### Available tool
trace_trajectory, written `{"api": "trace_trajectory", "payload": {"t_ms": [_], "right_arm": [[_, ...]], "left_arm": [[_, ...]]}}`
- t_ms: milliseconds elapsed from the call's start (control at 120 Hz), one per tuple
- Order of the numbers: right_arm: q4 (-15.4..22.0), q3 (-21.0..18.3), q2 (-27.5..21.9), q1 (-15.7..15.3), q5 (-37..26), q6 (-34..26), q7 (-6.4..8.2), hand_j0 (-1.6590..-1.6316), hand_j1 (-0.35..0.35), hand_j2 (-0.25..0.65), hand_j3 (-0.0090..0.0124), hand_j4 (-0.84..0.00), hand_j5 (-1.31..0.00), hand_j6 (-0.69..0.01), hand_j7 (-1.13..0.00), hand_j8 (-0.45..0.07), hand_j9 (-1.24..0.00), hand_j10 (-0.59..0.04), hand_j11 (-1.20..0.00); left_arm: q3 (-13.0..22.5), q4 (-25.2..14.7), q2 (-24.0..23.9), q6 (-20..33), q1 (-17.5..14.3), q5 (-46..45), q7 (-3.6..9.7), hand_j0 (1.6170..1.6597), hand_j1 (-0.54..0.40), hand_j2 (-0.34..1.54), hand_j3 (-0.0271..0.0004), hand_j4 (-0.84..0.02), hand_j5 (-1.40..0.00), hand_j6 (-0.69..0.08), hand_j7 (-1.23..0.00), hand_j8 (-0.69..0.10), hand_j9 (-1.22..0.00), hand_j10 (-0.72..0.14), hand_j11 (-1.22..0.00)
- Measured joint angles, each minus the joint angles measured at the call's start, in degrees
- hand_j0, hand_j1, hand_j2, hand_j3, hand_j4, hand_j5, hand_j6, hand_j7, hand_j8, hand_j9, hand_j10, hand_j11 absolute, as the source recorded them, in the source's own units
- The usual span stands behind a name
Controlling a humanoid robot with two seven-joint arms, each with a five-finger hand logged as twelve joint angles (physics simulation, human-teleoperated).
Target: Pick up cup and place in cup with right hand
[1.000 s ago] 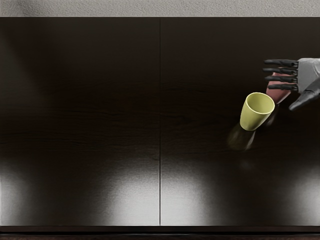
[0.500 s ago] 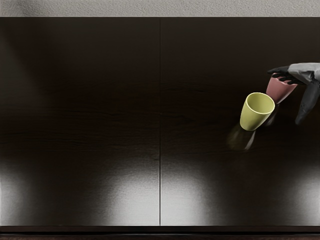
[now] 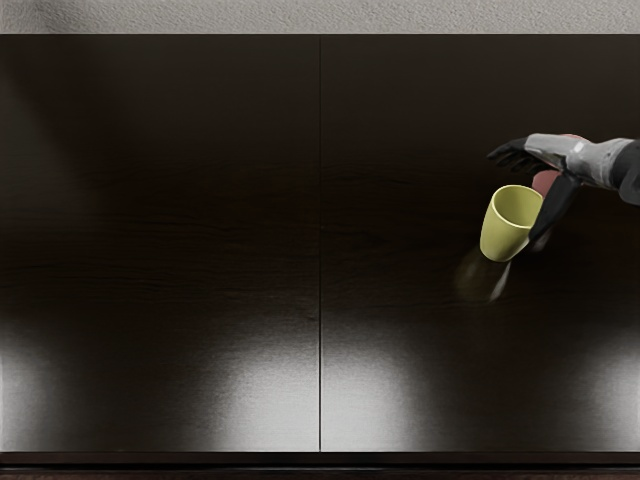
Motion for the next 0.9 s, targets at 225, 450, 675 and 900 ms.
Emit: {"api": "trace_trajectory", "payload": {"t_ms": [225, 450, 675, 900], "right_arm": [[0.68, -0.05, -0.25, -0.95, -0.25, -0.45, 0.02, -1.6580, -0.086, -0.041, 0.0000, -0.228, -0.29, -0.230, -0.29, -0.229, -0.29, -0.227, -0.29], [0.66, -0.05, 0.53, -2.60, -1.34, -2.13, 0.02, -1.6580, -0.043, -0.048, 0.0000, -0.263, -0.34, -0.266, -0.33, -0.264, -0.34, -0.262, -0.34], [0.65, -0.04, 1.26, -3.97, -2.38, -3.23, 0.03, -1.6580, 0.022, -0.058, 0.0000, -0.317, -0.41, -0.320, -0.41, -0.318, -0.41, -0.317, -0.41], [0.64, 0.23, 1.36, -4.41, -2.63, -3.38, 0.06, -1.6554, 0.067, -0.061, 0.0000, -0.406, -0.51, -0.360, -0.51, -0.288, -0.51, -0.371, -0.51]], "left_arm": [[0.00, 0.00, 0.00, 0.00, 0.00, 0.00, 0.00, 1.6581, 0.349, 0.00, -0.0001, 0.000, 0.00, 0.000, 0.00, 0.000, 0.00, 0.000, 0.00], [0.00, 0.00, 0.00, 0.00, 0.00, 0.00, 0.00, 1.6581, 0.349, 0.00, -0.0001, 0.000, 0.00, 0.000, 0.00, 0.000, 0.00, 0.000, 0.00], [0.00, 0.00, 0.00, 0.00, 0.00, 0.00, 0.00, 1.6581, 0.349, 0.00, -0.0001, 0.000, 0.00, 0.000, 0.00, 0.000, 0.00, 0.000, 0.00], [0.00, 0.00, 0.00, 0.00, 0.00, 0.00, 0.00, 1.6581, 0.349, 0.00, -0.0001, 0.000, 0.00, 0.000, 0.00, 0.000, 0.00, 0.000, 0.00]]}}
